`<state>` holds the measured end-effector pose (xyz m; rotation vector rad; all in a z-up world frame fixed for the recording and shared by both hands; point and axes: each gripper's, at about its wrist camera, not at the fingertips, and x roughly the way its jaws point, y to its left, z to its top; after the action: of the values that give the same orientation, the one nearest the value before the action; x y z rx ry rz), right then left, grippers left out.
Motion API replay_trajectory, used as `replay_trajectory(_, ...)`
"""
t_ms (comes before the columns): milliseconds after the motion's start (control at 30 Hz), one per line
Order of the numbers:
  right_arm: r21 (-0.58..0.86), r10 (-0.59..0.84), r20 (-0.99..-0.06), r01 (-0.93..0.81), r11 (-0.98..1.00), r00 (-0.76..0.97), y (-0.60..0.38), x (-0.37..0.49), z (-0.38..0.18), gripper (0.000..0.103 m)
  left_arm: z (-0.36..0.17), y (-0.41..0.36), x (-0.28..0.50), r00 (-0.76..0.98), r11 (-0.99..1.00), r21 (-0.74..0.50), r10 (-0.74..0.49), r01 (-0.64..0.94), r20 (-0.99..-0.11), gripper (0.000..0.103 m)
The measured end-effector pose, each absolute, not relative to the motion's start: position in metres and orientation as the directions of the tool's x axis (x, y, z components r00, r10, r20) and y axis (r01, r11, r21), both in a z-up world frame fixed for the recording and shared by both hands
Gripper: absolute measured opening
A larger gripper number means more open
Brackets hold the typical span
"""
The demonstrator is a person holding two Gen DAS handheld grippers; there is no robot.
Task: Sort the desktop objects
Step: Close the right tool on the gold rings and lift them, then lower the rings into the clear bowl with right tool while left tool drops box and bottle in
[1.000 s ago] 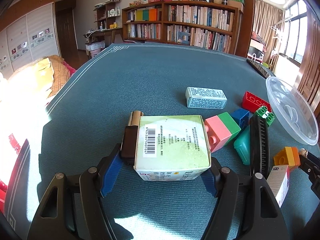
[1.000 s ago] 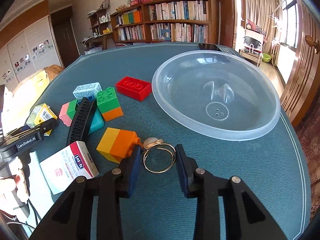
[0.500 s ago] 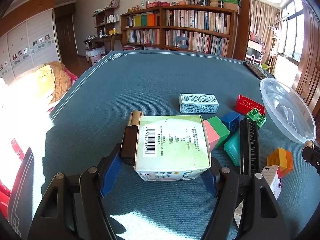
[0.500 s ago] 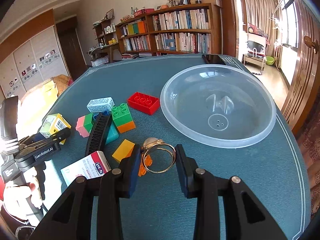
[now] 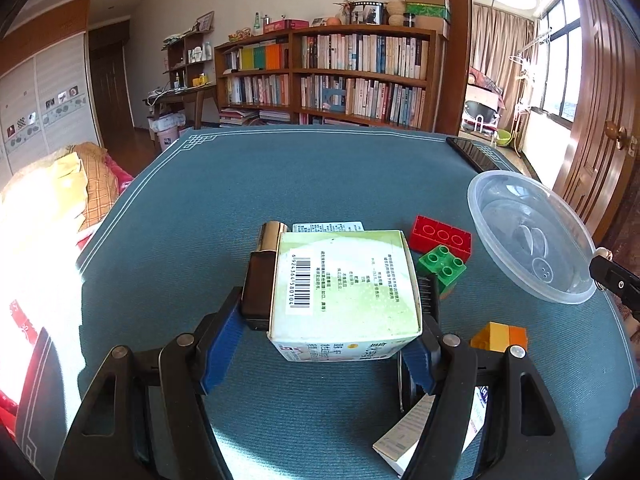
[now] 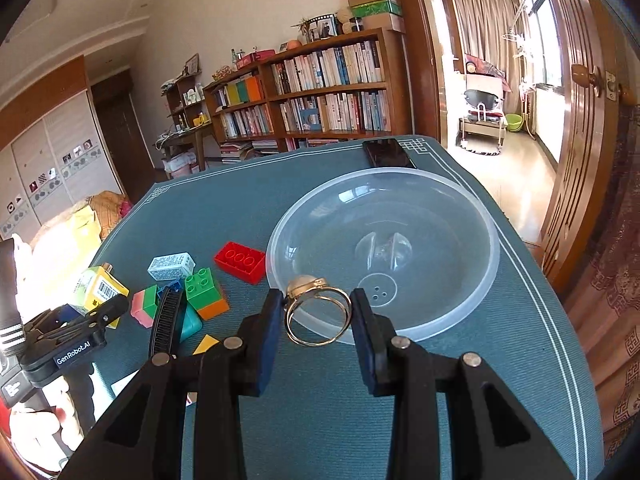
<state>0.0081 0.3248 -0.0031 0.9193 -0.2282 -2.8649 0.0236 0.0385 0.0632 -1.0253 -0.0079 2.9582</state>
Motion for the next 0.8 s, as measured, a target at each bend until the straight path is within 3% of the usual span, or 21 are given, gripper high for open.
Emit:
replay_trajectory(500, 0.180, -0.069, -0.584, -0.047, -0.983, -0.809, 0.377, -0.027, -0.019, 0.038, 0.085, 0.128, 0.002, -0.766, -0.973, -0.072, 0.218, -0.220, -0.604, 0.074)
replay_trajectory(800, 0.113, -0.023, -0.616, -0.060, -0.992, -0.788, 0.382, -0.047, -0.038, 0.038, 0.086, 0.167, -0.026, -0.743, -0.958, -0.096, 0.271, -0.270, -0.612, 0.074)
